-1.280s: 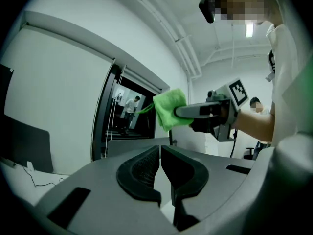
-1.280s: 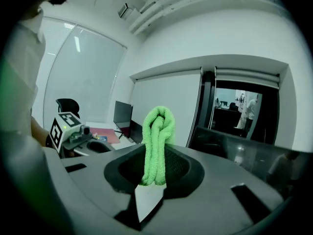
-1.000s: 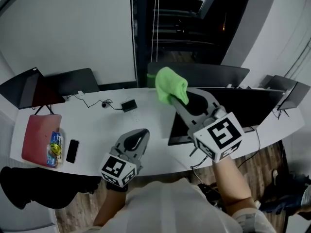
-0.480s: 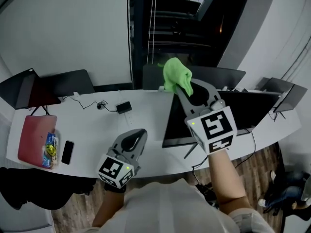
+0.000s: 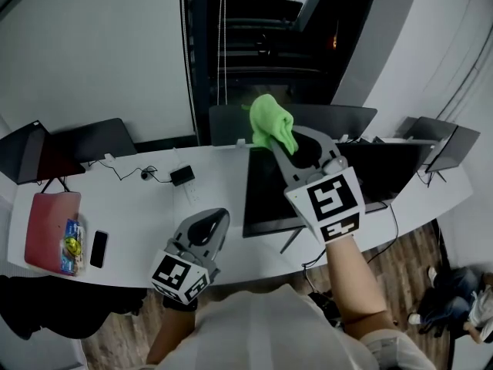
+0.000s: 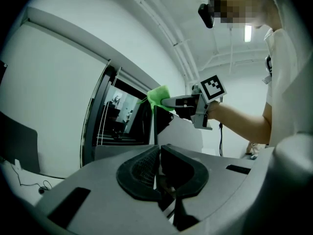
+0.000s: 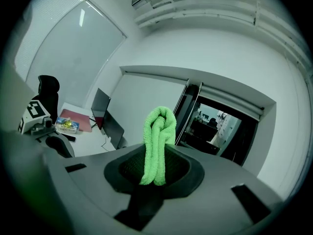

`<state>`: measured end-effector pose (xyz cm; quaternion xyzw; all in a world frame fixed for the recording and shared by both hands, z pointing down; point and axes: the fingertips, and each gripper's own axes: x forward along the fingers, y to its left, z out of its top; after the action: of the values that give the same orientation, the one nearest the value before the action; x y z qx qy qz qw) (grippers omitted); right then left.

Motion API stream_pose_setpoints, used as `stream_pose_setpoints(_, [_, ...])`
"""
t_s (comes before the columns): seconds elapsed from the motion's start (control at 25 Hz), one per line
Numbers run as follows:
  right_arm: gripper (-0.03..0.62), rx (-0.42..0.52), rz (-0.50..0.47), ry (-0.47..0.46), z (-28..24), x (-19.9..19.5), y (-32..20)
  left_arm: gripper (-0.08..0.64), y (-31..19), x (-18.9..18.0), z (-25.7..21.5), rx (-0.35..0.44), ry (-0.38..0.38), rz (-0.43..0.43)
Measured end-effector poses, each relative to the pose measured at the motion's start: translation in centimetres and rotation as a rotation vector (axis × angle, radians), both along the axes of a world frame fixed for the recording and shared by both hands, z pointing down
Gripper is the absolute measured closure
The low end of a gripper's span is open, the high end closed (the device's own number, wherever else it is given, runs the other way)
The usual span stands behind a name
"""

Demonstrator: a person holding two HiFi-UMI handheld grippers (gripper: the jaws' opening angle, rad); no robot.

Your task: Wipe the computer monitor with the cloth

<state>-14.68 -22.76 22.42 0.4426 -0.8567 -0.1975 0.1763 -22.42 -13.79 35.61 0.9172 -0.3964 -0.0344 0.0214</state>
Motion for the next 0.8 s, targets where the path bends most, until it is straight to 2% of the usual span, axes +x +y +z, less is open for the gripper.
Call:
stream_pose_setpoints(0.44, [0.523, -0.012, -0.001, -0.008, 0.1, 4.9, -0.8, 0.535, -0.4, 5.6, -0.6, -0.004, 0.006, 0.048])
stream_pose_setpoints(0.8, [0.523, -0.023, -0.011, -0.018, 0.0, 9.9, -1.4, 0.535, -1.3, 12.0, -1.2, 0.009, 0.011, 0.088])
